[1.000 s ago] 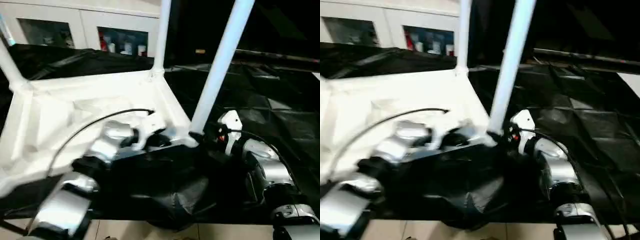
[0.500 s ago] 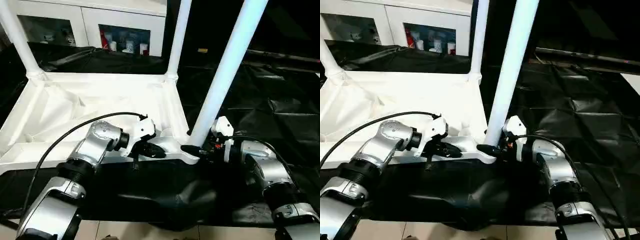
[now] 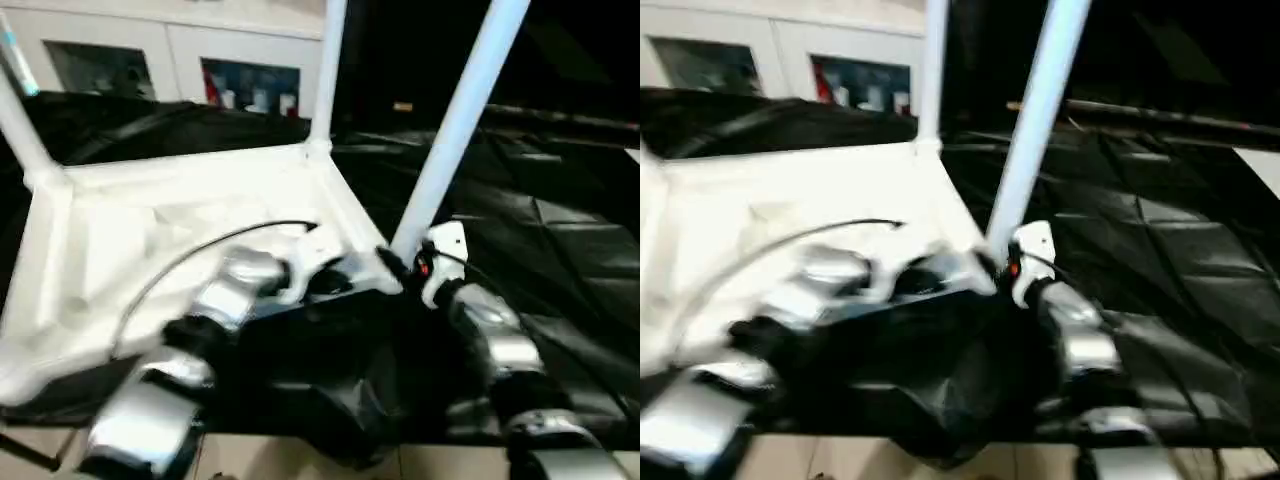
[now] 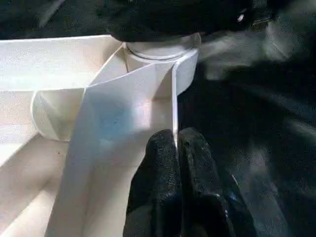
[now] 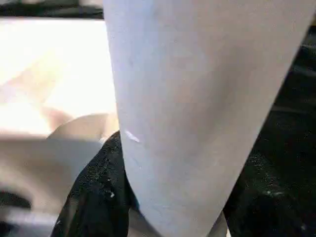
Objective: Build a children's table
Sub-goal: Rotate leg to tighten, then rotate table base
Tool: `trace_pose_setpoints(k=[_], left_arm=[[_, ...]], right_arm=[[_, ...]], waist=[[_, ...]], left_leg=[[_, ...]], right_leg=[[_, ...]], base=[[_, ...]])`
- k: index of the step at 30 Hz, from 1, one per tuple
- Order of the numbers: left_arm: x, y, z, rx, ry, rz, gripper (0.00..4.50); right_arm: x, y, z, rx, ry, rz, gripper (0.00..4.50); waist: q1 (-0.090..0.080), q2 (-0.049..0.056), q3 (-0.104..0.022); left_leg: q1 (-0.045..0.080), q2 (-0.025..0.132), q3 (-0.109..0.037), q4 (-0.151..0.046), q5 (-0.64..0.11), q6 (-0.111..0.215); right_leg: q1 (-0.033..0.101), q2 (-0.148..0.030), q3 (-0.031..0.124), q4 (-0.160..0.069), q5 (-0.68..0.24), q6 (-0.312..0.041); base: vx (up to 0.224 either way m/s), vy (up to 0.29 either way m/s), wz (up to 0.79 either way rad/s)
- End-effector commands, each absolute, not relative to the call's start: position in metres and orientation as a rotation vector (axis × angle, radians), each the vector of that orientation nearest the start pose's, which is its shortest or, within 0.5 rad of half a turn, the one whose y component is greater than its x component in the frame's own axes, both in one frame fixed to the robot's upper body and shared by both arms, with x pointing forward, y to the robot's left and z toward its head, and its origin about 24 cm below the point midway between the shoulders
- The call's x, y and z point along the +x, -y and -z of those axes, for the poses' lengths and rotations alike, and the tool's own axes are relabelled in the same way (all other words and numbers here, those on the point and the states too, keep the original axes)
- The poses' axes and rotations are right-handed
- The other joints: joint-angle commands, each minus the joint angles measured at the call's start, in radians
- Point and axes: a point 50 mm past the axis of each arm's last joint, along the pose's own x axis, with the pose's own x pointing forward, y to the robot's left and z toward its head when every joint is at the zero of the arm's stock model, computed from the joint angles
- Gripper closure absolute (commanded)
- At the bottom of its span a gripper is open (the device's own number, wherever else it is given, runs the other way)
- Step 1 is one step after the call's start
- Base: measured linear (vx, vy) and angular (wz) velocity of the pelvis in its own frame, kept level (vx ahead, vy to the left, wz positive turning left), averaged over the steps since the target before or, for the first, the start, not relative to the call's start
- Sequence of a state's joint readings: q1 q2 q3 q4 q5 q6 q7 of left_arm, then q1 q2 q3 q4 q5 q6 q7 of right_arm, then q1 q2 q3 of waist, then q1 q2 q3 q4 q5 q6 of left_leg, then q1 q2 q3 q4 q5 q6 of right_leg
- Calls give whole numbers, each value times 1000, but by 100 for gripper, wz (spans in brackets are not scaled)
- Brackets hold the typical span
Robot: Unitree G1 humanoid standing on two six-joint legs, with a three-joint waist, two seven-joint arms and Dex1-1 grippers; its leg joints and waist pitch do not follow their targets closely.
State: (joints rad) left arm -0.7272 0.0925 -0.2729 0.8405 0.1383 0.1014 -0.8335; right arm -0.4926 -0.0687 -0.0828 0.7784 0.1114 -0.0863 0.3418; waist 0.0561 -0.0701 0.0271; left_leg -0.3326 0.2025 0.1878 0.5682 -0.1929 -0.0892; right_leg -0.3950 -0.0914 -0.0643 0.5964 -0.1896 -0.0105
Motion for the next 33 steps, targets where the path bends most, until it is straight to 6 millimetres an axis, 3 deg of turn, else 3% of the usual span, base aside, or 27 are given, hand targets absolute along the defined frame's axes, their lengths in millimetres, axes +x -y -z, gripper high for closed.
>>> trace_pose_setpoints(k=[1,2,3,4,7,9,11,16,19,20,22,24,27,28,29,32,33], left_arm=[[331,-43,-24,289,-416,1040,450],[330,-36,-26,277,-398,1058,450],[328,-29,-27,275,-386,1083,450],[325,-22,-28,285,-374,1113,450],[325,-21,-28,308,-367,1124,450],[325,-28,-25,358,-368,1132,450],[326,-37,-23,385,-369,1134,450],[329,-53,-22,418,-383,1144,450],[332,-63,-24,458,-383,1161,450],[338,-72,-29,475,-370,1132,450],[341,-75,-33,470,-348,1133,450],[343,-76,-37,450,-314,1128,450],[343,-76,-39,444,-291,1132,450],[343,-75,-42,416,-264,1138,422],[341,-76,-45,375,-232,1153,422],[337,-80,-49,320,-195,1194,388],[335,-82,-50,312,-190,1206,388]], right_arm=[[321,114,9,151,-320,-299,253],[322,106,8,163,-318,-282,253],[323,100,6,154,-308,-291,253],[325,93,2,107,-279,-321,253],[325,91,-1,85,-255,-338,253],[327,96,-3,96,-238,-319,253],[327,102,-5,127,-224,-319,197],[326,112,-12,71,-174,-421,175],[322,125,-18,39,-156,-525,175],[316,154,-23,-33,-166,-601,175],[309,172,-28,-96,-182,-675,175],[301,186,-32,-153,-196,-753,175],[297,193,-35,-172,-202,-789,175],[294,197,-39,-173,-198,-811,171],[290,202,-45,-167,-191,-838,171],[284,203,-53,-141,-177,-890,170],[283,202,-55,-131,-172,-904,170]], waist=[[-6,2,-28],[-7,0,-29],[-5,6,-30],[-7,5,-30],[-7,6,-31],[-6,5,-33],[-5,5,-32],[0,2,-33],[6,6,-37],[7,7,-39],[14,5,-42],[14,-1,-43],[10,-6,-41],[9,-10,-40],[11,-11,-39],[14,1,-42],[16,0,-43]], left_leg=[[6,27,-15,-76,-349,11],[1,25,-16,-77,-349,11],[1,24,-17,-78,-355,15],[-2,25,-17,-79,-354,19],[-4,24,-17,-80,-356,29],[-7,25,-17,-81,-341,39],[-7,24,-16,-82,-338,45],[-13,25,-16,-82,-309,58],[-15,27,-14,-79,-274,74],[-19,27,-13,-78,-247,78],[-17,29,-7,-68,-209,102],[-32,25,-6,-64,-166,123],[-33,27,-8,-62,-185,125],[-32,28,-8,-62,-189,125],[-29,28,-7,-61,-195,129],[-26,36,-7,-59,-169,136],[-24,39,-8,-59,-162,136]], right_leg=[[13,-52,41,-108,-509,-92],[15,-52,39,-107,-511,-82],[16,-52,39,-108,-510,-73],[15,-51,39,-109,-497,-72],[18,-52,39,-109,-485,-73],[20,-53,39,-108,-467,-75],[21,-54,39,-109,-472,-73],[25,-57,39,-111,-489,-65],[29,-55,40,-105,-423,-83],[35,-51,39,-100,-371,-97],[34,-48,39,-90,-269,-125],[44,-50,35,-82,-215,-142],[42,-53,33,-86,-276,-139],[40,-53,33,-87,-289,-140],[39,-52,34,-87,-296,-146],[36,-52,36,-76,-212,-188],[38,-54,37,-73,-182,-201]], base=[[0,0,0],[0,0,0],[0,0,0],[0,0,0],[0,0,0],[0,0,0],[0,0,0],[0,0,0],[0,0,0],[0,0,0],[0,0,0],[0,0,0],[0,0,0],[0,0,0],[0,0,0],[0,0,0],[0,0,0]])
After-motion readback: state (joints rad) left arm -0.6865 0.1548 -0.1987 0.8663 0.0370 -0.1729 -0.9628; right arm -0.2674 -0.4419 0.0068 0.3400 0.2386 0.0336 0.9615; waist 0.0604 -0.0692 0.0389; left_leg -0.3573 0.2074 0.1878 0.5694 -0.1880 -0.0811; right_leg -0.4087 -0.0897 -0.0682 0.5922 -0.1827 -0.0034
